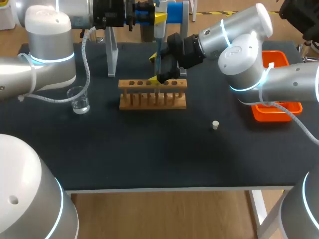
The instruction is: Invert the test tube, pick up the pipette, mount the tip to pipette, aspirate from beaker and dispense into the tube, eject the tip, return the pipette, and cap with the stopper.
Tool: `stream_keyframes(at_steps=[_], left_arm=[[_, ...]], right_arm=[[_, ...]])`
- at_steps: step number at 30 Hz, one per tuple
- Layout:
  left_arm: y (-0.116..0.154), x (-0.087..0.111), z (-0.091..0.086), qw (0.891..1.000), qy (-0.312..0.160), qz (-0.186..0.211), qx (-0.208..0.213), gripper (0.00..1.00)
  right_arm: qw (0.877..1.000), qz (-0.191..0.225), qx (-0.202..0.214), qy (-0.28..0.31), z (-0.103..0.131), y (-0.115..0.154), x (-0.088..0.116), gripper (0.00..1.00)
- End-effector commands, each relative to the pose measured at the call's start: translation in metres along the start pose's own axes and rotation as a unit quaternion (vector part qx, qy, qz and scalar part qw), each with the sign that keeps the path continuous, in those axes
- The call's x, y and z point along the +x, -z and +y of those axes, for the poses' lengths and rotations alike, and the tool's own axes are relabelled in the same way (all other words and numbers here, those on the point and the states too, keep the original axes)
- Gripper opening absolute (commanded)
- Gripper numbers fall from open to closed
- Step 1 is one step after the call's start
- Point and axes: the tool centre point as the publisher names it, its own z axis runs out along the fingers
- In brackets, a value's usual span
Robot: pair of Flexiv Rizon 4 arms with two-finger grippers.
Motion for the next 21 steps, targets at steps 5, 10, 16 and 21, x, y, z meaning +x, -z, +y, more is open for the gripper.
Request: stream_keyframes(at_steps=[5,10,16,21], left_arm=[[0.0009,-0.0012,0.0003,1.000,0.001,0.002,0.001,0.00],[0.0009,-0.0012,0.0003,1.000,0.001,0.002,0.001,0.00],[0.0009,-0.0012,0.0003,1.000,0.001,0.002,0.001,0.00],[0.0009,-0.0012,0.0003,1.000,0.001,0.002,0.001,0.00]], right_arm=[[1.000,0.000,0.000,0.000,0.0004,0.0017,0.0008,1.00],[1.000,0.000,0.000,0.000,0.0004,0.0017,0.0008,1.00],[1.000,0.000,0.000,0.000,0.0004,0.0017,0.0008,1.00],[1.000,0.003,0.000,-0.002,-0.0037,0.0108,0.0012,1.00]])
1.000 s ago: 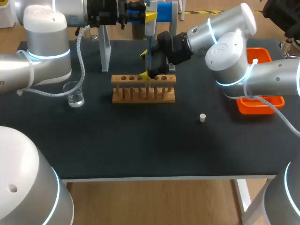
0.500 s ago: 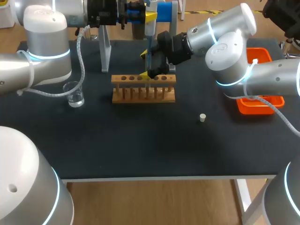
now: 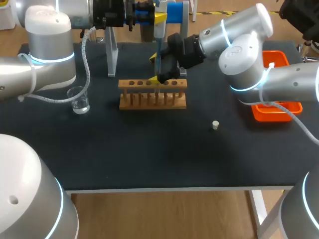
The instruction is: Invert the test tube, pick up the pipette, mount the tip to pipette, aspirate from beaker and dispense into the tube, eject the tip, return the pipette, and cap with the stopper.
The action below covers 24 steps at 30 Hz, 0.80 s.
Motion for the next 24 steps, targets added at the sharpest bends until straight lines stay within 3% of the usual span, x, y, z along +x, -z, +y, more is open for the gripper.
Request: stream_keyframes(at_steps=[1,24], left_arm=[[0.001,-0.001,0.000,1.000,0.000,0.002,0.000,0.00],[0.001,-0.001,0.000,1.000,0.000,0.002,0.000,0.00]], right_arm=[[1.000,0.003,-0.001,0.000,-0.003,0.011,0.001,1.00],[1.000,-0.019,-0.020,-0.008,-0.027,0.069,0.001,1.00]])
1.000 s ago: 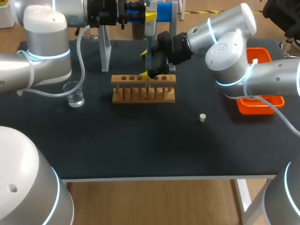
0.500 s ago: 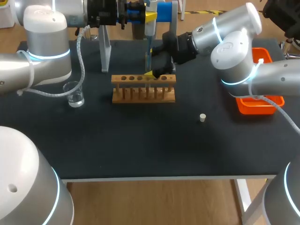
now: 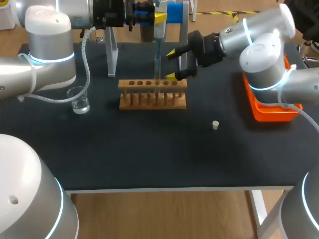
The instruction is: Invert the test tube, pick up the pipette, mount the tip to pipette, aspirate from beaker and dispense into the tube, eject the tip, return the pipette, and cap with the stopper.
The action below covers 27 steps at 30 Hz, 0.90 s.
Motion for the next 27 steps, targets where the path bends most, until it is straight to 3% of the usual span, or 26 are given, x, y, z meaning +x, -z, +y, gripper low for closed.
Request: stream_keyframes(at_steps=[1,20,27], left_arm=[[0.001,-0.001,0.000,1.000,0.000,0.002,0.000,0.00],[0.001,-0.001,0.000,1.000,0.000,0.002,0.000,0.00],[0.001,-0.001,0.000,1.000,0.000,0.002,0.000,0.00]], right_arm=[[1.000,-0.006,-0.008,0.001,-0.004,0.016,0.005,1.00],[0.995,-0.043,-0.080,-0.036,-0.012,0.062,0.003,1.00],[0.991,-0.062,-0.112,-0.038,0.000,0.086,0.002,1.00]])
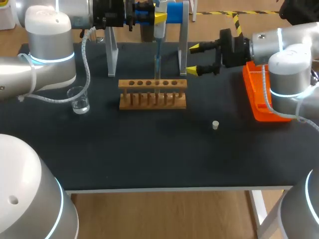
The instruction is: Invert the test tube, pick up the pipette, mount the tip to pipette, aspirate from beaker and dispense into the tube, eject the tip, return the pipette, and cap with the stopper.
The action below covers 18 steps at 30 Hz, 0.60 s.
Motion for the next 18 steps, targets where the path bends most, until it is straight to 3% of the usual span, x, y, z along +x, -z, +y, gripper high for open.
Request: stream_keyframes(at_steps=[1,8,18], left_arm=[[0.001,-0.001,0.000,1.000,0.000,0.002,0.000,0.00],[0.001,-0.001,0.000,1.000,0.000,0.002,0.000,0.00],[0.001,-0.001,0.000,1.000,0.000,0.002,0.000,0.00]], right_arm=[[1.000,-0.011,-0.018,0.004,0.012,0.017,0.009,1.00],[0.999,-0.023,-0.026,0.010,0.040,0.032,0.011,1.00],[0.997,-0.030,-0.063,0.029,0.098,0.063,0.013,1.00]])
